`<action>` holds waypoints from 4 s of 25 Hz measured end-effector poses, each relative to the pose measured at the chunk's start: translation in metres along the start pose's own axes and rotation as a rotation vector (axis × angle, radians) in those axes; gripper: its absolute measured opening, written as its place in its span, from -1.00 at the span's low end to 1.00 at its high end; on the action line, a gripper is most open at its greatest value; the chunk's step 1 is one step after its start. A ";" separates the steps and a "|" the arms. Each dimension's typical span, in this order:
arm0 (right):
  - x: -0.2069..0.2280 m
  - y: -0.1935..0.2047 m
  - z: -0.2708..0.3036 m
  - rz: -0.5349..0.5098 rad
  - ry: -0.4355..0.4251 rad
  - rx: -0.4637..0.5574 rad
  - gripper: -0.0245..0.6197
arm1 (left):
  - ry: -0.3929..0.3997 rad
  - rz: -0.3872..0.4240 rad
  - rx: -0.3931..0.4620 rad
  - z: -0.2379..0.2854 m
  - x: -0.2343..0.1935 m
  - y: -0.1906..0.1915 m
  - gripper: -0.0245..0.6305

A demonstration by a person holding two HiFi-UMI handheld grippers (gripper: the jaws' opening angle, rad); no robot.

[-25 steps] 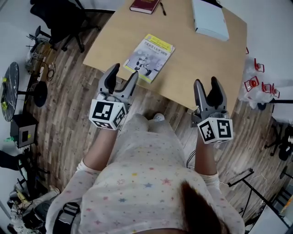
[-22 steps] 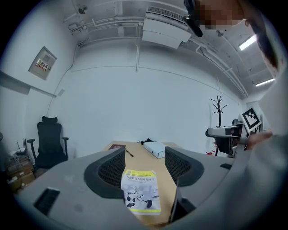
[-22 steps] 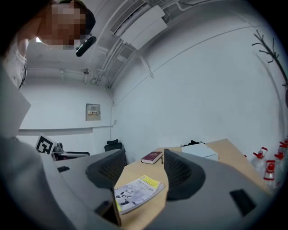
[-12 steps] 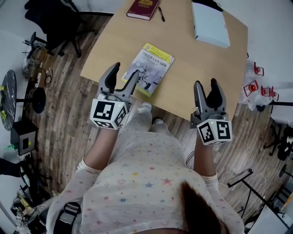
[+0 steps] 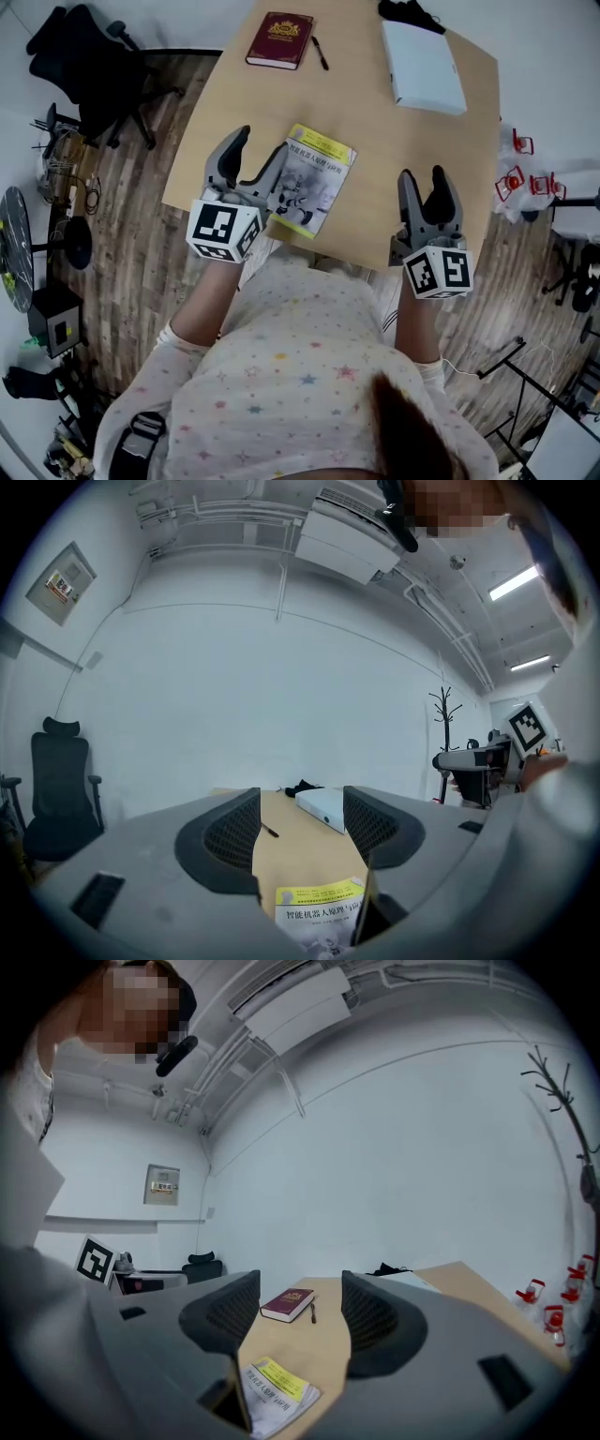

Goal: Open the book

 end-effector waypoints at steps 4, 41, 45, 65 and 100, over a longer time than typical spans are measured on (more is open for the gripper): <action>0.005 0.002 0.011 0.003 -0.004 -0.021 -0.14 | 0.005 -0.010 -0.013 0.015 -0.001 0.003 -0.15; 0.069 0.040 0.016 0.028 -0.049 -0.135 -0.19 | 0.039 -0.121 -0.197 0.068 0.080 0.092 -0.16; 0.072 0.043 0.013 0.020 -0.028 -0.119 -0.22 | 0.072 -0.166 -0.209 0.072 0.086 0.112 -0.16; 0.089 0.067 0.006 0.064 -0.035 -0.189 -0.24 | 0.068 -0.088 -0.490 0.093 0.109 0.196 -0.18; 0.078 0.075 -0.004 0.112 -0.053 -0.206 -0.26 | 0.040 0.172 -0.733 0.092 0.128 0.232 -0.24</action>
Point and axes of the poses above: the fingertips, and each gripper's own axes: z forward along the fingers, x to its right, y out of its underside, the point moved 8 cm from there along -z, backward along the fingers, and after that the axes turned 2 degrees about y, right-handed, at the moved point
